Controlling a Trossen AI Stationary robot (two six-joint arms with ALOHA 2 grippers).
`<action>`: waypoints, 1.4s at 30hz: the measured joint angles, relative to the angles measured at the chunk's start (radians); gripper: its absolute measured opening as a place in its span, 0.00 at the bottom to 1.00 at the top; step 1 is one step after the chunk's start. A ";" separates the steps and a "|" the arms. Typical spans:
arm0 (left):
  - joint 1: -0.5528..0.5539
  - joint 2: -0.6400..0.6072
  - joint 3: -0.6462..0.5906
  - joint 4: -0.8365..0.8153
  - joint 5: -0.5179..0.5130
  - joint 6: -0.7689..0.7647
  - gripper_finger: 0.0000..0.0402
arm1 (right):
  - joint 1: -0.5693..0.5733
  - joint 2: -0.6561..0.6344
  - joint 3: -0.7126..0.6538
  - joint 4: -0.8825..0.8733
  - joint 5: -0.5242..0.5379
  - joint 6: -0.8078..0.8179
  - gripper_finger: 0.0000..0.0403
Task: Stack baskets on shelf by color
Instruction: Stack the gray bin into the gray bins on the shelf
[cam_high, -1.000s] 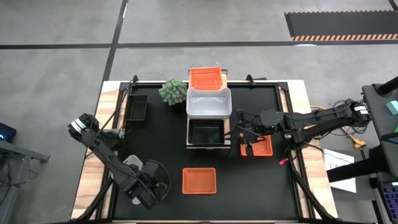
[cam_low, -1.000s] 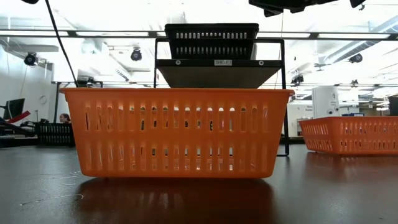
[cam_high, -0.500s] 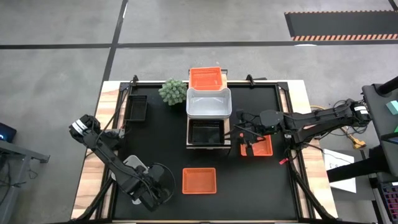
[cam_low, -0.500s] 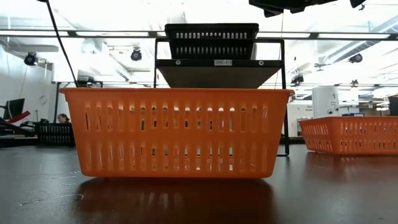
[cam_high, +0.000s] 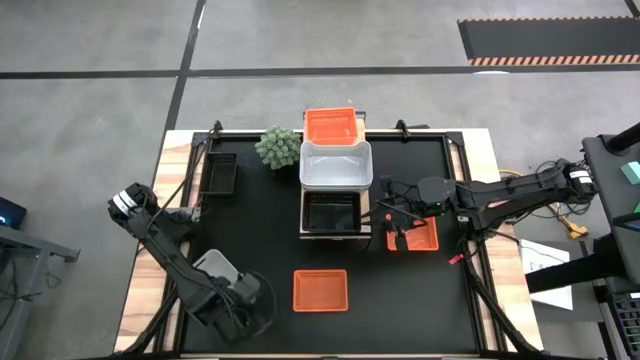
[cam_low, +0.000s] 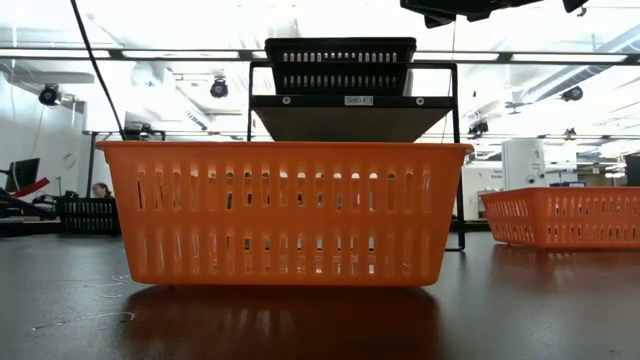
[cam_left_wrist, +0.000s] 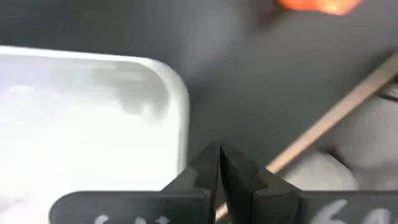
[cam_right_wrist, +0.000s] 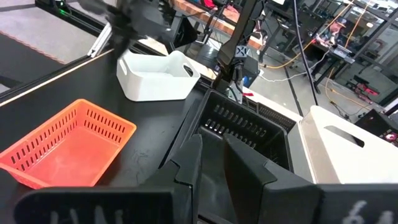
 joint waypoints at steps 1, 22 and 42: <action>0.000 0.000 0.000 -0.036 0.000 -0.025 0.00 | 0.000 0.000 0.000 0.000 0.000 0.000 0.14; -0.022 0.007 -0.045 0.330 -0.092 0.375 0.00 | 0.000 0.000 0.000 -0.001 0.000 0.019 0.14; -0.082 0.049 0.002 0.358 0.078 0.258 0.00 | 0.000 0.000 0.000 -0.001 0.000 0.019 0.14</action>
